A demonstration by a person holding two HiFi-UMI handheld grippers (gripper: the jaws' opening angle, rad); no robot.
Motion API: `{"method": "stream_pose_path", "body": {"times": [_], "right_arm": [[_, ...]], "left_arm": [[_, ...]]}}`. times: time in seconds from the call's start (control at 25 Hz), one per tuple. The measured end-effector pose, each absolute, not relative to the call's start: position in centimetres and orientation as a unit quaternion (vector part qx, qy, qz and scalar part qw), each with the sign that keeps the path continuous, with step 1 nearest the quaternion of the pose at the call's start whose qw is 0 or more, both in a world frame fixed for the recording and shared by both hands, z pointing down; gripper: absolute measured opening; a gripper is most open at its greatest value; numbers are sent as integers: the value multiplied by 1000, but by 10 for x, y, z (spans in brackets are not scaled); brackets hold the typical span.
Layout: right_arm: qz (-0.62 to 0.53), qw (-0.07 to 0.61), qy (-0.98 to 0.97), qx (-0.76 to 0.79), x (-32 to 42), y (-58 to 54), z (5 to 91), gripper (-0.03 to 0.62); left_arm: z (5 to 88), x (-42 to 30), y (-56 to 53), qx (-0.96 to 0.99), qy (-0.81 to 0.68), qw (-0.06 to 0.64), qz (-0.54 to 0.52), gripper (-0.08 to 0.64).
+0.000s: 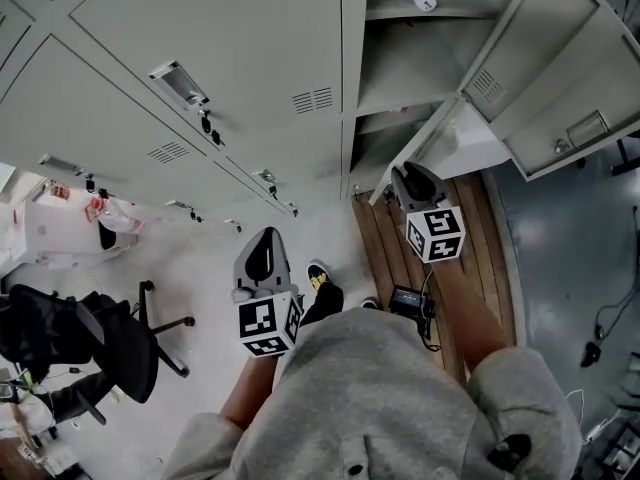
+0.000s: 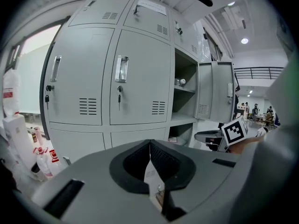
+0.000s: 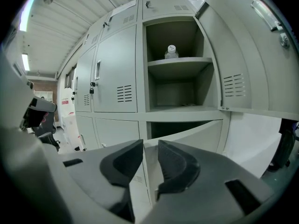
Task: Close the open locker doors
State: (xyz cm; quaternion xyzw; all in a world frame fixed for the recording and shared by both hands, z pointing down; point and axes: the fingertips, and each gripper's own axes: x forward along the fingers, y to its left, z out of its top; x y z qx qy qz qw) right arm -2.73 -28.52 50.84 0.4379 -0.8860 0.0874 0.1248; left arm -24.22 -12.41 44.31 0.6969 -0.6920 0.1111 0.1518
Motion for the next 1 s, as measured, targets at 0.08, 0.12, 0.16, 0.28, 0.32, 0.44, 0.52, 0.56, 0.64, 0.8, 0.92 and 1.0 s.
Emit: {"method": "stream_pose_path", "body": {"times": [0.08,0.12,0.16,0.28,0.32,0.44,0.52,0.56,0.64,0.8,0.92,1.0], "right_arm": [[87,124,-886,437,-34,-289,509,110],[87,124,-887,437,-37,-292,509,109],[86,124,-887,436,-40,-294,509,107],[89,121,-888,435,-49,-302,508,104],[90,120,-888,435,-52,-305,508,104],[91,119,-888,434,-61,-313,508,101],[92,117,-889,433,-66,-318,508,101],[92,117,-889,433,-69,-321,508,101],[92,115,-889,434,-74,-327,508,100],[92,110,-888,436,-83,-338,508,97],[90,112,-888,437,-90,-346,509,87],[87,119,-886,440,-95,-352,512,63]], "left_arm": [[444,-248,-126,695,-694,153,110,11],[444,-251,-126,694,-694,154,110,11],[445,-254,-127,693,-695,155,110,11],[447,-263,-129,690,-698,158,109,11],[447,-267,-130,689,-699,159,109,11],[450,-277,-131,685,-702,163,110,11],[452,-284,-133,683,-703,165,110,11],[452,-286,-133,682,-704,166,110,11],[454,-291,-136,681,-705,167,111,11],[455,-299,-141,681,-704,168,111,11],[457,-306,-144,681,-703,169,113,11],[459,-311,-145,681,-703,171,114,11]]}}
